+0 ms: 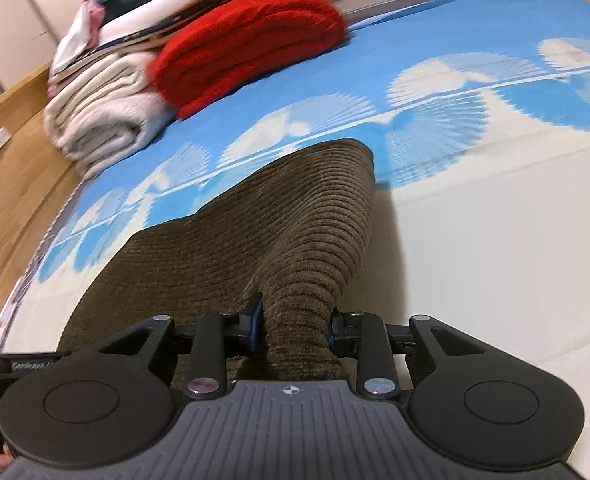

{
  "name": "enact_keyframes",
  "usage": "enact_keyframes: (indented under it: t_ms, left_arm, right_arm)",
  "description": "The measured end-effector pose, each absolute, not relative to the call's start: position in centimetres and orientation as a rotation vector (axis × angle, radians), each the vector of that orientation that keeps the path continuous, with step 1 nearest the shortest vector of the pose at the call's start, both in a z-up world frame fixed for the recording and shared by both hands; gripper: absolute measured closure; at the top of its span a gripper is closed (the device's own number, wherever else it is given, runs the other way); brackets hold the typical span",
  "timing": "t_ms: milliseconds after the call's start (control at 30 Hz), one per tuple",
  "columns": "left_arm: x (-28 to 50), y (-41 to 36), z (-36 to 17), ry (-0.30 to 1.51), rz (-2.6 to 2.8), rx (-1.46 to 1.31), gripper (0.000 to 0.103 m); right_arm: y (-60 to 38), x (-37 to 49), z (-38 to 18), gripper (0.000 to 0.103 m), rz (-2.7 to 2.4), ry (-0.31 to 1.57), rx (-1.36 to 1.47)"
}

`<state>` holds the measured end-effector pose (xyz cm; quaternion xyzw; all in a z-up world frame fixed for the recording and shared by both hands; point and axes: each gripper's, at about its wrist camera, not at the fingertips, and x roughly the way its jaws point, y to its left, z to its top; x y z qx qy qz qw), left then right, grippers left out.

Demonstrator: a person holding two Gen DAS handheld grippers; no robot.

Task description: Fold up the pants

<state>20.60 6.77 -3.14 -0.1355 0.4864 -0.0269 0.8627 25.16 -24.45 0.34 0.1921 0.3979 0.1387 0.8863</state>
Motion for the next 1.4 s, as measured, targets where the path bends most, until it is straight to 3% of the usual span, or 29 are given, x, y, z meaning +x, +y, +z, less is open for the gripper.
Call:
enact_keyframes:
  t_ms: [433, 1133, 1200, 1300, 1400]
  left_arm:
    - [24.6, -1.1, -3.9, 0.987, -0.09, -0.238, 0.019]
    - [24.6, -0.8, -4.1, 0.994, -0.11, -0.25, 0.019]
    - [24.6, -0.6, -4.2, 0.999, -0.11, -0.259, 0.018]
    - [24.5, -0.2, -4.0, 1.005, -0.12, -0.259, 0.018]
    - [23.7, 0.4, -3.4, 1.001, -0.129, -0.232, 0.017]
  right_arm:
    - [-32.0, 25.9, -0.9, 0.073, 0.126, 0.785, 0.451]
    - [-32.7, 26.7, -1.9, 0.073, 0.101, 0.802, 0.441]
    - [-32.6, 26.7, -1.9, 0.071, 0.098, 0.807, 0.433]
    - [-32.4, 26.6, -2.0, 0.057, 0.075, 0.83, 0.407]
    - [-32.4, 25.5, -1.3, 0.054, 0.058, 0.835, 0.361]
